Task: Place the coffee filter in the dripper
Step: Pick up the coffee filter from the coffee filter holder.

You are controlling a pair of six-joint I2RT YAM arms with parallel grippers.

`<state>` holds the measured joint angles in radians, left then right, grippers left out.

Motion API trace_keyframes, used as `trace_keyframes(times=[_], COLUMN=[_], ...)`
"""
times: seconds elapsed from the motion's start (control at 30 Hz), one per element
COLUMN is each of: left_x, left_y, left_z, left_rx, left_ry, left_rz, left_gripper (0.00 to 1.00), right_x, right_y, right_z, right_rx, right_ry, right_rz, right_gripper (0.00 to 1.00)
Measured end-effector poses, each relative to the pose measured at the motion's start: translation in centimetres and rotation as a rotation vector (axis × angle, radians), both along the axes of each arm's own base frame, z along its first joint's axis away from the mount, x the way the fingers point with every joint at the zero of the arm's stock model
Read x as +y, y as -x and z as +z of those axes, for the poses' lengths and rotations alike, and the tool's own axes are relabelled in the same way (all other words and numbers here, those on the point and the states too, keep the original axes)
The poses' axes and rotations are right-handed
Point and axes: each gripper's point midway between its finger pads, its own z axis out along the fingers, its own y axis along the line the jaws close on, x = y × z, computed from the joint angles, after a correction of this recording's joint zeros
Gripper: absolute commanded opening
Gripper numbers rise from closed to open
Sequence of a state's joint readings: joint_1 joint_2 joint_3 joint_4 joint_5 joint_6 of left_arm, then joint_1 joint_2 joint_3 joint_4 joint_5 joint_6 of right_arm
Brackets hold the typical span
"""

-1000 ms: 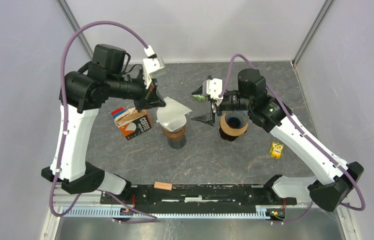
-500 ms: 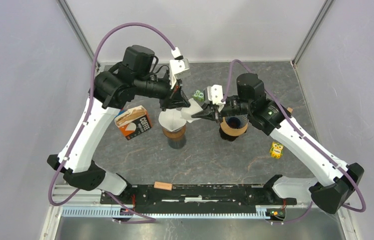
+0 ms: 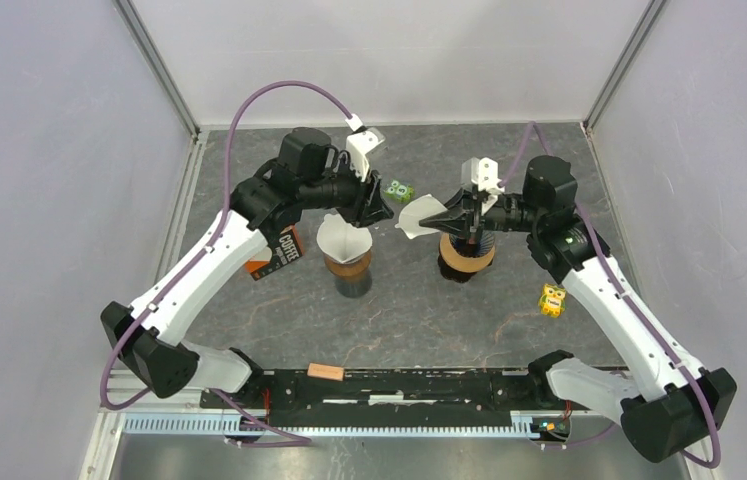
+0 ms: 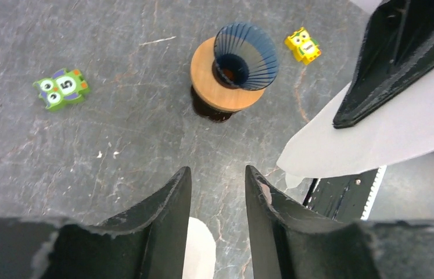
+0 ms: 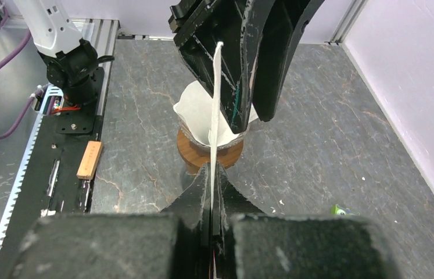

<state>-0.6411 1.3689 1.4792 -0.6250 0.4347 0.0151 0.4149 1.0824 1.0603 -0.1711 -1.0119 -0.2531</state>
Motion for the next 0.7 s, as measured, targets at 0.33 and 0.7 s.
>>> trace_keyframes(times=[0.33,0.7], left_x=[-0.1,-0.3], left_y=[3.8,4.7], left_z=[4.1,3.1], left_rx=[-0.093,-0.183], left_ry=[0.132,0.109], left_rz=[-0.152,-0.251], left_gripper=[0.47,0.48], right_x=[-0.9,-0.7], right_y=[0.4,3.0], right_z=[0.2,1.1], right_rx=[0.062,0.178], right_ry=[-0.090,-0.207], right_rz=[0.017,0.149], right_gripper=[0.00,0.00])
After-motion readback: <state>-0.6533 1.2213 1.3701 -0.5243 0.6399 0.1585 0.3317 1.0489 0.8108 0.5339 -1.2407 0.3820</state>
